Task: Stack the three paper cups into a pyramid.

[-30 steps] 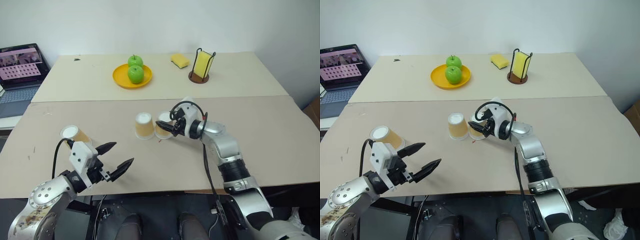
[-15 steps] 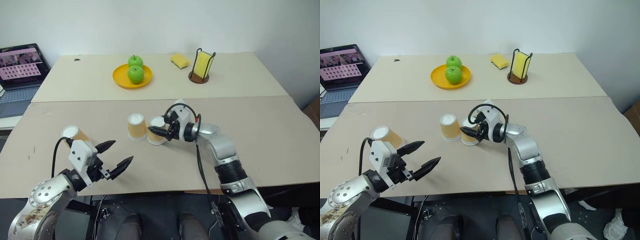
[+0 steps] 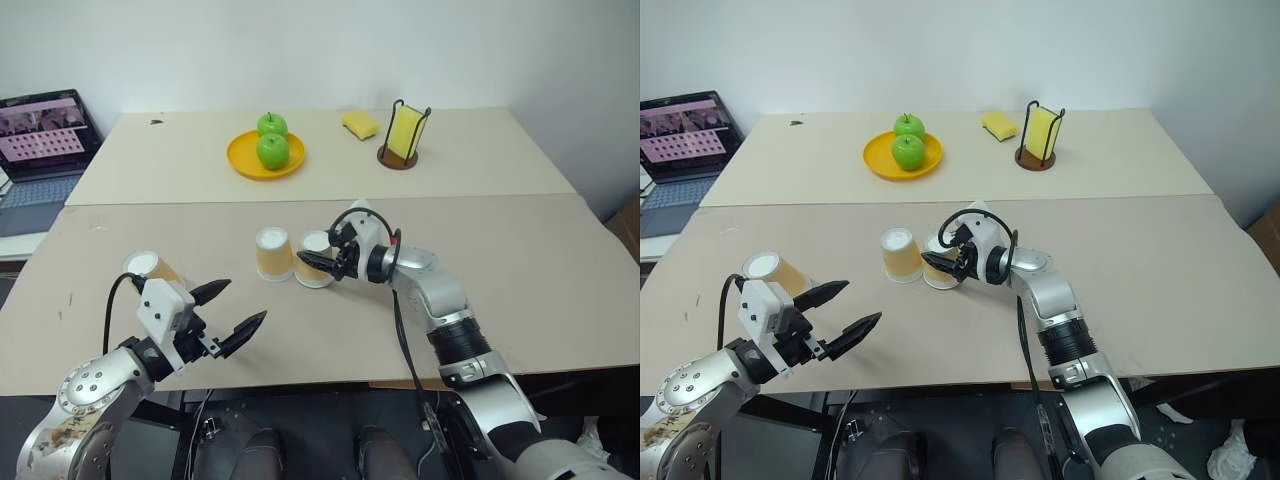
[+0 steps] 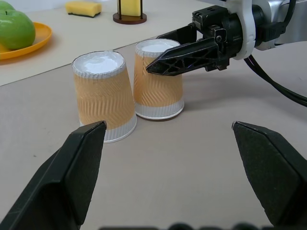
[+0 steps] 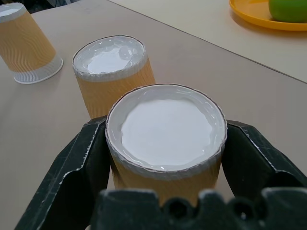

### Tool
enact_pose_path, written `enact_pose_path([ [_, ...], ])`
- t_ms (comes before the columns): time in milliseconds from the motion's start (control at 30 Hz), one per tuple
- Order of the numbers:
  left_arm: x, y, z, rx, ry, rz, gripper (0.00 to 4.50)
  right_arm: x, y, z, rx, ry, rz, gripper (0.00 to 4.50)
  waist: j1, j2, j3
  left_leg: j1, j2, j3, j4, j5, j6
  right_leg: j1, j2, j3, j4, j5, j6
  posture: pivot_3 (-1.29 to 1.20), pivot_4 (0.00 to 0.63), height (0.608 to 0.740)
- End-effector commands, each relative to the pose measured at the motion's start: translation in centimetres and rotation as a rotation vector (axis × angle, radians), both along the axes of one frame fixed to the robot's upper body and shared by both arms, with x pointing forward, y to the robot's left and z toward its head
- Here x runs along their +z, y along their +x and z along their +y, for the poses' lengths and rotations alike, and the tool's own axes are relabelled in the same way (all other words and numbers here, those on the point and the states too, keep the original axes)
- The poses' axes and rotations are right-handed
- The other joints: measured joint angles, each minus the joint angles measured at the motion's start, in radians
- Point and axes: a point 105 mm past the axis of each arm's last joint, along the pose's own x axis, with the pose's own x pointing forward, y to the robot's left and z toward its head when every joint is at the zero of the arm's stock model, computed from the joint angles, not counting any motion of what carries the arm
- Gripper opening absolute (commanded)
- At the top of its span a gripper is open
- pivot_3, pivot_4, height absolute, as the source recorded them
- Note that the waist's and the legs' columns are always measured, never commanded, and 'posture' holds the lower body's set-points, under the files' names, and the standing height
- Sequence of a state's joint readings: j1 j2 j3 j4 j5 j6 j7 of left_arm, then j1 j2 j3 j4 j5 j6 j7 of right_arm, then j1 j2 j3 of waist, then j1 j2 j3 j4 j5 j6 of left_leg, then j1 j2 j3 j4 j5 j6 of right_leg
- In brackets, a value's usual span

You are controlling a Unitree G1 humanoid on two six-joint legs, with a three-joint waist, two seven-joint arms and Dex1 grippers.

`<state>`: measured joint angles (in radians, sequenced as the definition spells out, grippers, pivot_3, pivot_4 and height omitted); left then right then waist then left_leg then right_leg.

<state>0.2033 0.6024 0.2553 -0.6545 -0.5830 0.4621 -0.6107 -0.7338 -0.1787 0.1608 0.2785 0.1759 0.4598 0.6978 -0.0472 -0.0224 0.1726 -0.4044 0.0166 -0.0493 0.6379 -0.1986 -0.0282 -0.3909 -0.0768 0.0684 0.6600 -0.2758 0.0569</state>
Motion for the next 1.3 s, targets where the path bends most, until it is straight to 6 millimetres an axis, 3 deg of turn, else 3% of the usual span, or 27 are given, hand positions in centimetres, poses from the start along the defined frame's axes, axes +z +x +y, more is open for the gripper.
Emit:
enact_pose_path([
  [33,0.8,-0.4,-0.2,-0.016,0.013,-0.031,4.50,-0.5,0.3,-0.1,-0.025,-0.028,-0.003,3.62,0.000,0.000,0.000,0.000,0.000,0.000,0.000,0.000,0.000,0.000,0.000,0.000,0.000,0.000,0.000,0.00,0.150,0.732],
  [200,0.8,-0.4,-0.2,-0.014,0.013,-0.031,4.50,-0.5,0.4,-0.2,-0.034,-0.013,0.003,3.62,0.000,0.000,0.000,0.000,0.000,0.000,0.000,0.000,0.000,0.000,0.000,0.000,0.000,0.000,0.000,0.00,0.150,0.732],
  [233,0.8,-0.4,-0.2,-0.014,0.014,-0.030,4.50,-0.5,0.5,-0.2,-0.036,-0.010,0.004,4.14,0.000,0.000,0.000,0.000,0.000,0.000,0.000,0.000,0.000,0.000,0.000,0.000,0.000,0.000,0.000,0.00,0.150,0.732],
  [300,0.8,-0.4,-0.2,-0.014,0.014,-0.029,4.50,-0.4,0.6,-0.2,-0.041,-0.009,-0.003,4.45,0.000,0.000,0.000,0.000,0.000,0.000,0.000,0.000,0.000,0.000,0.000,0.000,0.000,0.000,0.000,0.00,0.150,0.732],
  [500,0.8,-0.3,-0.1,-0.011,0.016,-0.030,4.50,0.6,0.2,-0.1,-0.014,0.016,-0.043,4.45,0.000,0.000,0.000,-0.002,0.000,0.000,-0.003,0.000,0.000,-0.002,0.000,0.000,-0.003,0.000,0.000,0.00,0.150,0.732],
  [867,0.9,-0.3,-0.1,0.007,0.011,-0.040,4.50,5.5,-2.0,-1.7,0.055,0.082,-0.143,4.45,0.001,0.000,0.000,-0.002,0.000,0.000,-0.003,0.000,0.000,-0.002,0.000,0.000,-0.003,0.000,0.000,0.00,0.150,0.732],
  [967,1.1,0.0,0.4,0.072,0.003,-0.065,4.50,7.4,-2.7,-2.1,0.090,0.116,-0.184,4.45,0.001,0.000,0.000,-0.002,0.000,0.000,-0.003,0.000,0.000,-0.002,0.000,0.000,-0.003,0.000,0.000,0.00,0.150,0.732],
  [1067,2.6,0.8,1.8,0.303,-0.047,-0.195,4.50,9.0,-5.6,-2.1,0.279,0.080,-0.245,4.45,0.003,0.000,0.000,-0.003,0.000,-0.001,-0.003,0.000,0.000,-0.002,-0.001,0.000,-0.004,0.000,0.000,0.00,0.150,0.732],
  [1133,3.2,0.7,2.2,0.417,-0.081,-0.246,4.50,9.0,-7.2,-2.4,0.384,0.017,-0.266,4.45,0.005,-0.001,0.000,-0.003,0.000,-0.001,-0.003,0.000,0.000,-0.001,-0.001,-0.001,-0.005,0.000,0.000,0.00,0.150,0.732],
  [1300,3.2,-0.1,3.1,0.637,-0.107,-0.297,4.50,9.0,-8.3,-2.8,0.496,-0.054,-0.263,4.45,0.002,-0.002,0.000,-0.001,0.000,-0.001,-0.002,0.000,0.000,0.001,-0.001,-0.002,-0.004,0.000,0.000,0.00,0.150,0.732],
])
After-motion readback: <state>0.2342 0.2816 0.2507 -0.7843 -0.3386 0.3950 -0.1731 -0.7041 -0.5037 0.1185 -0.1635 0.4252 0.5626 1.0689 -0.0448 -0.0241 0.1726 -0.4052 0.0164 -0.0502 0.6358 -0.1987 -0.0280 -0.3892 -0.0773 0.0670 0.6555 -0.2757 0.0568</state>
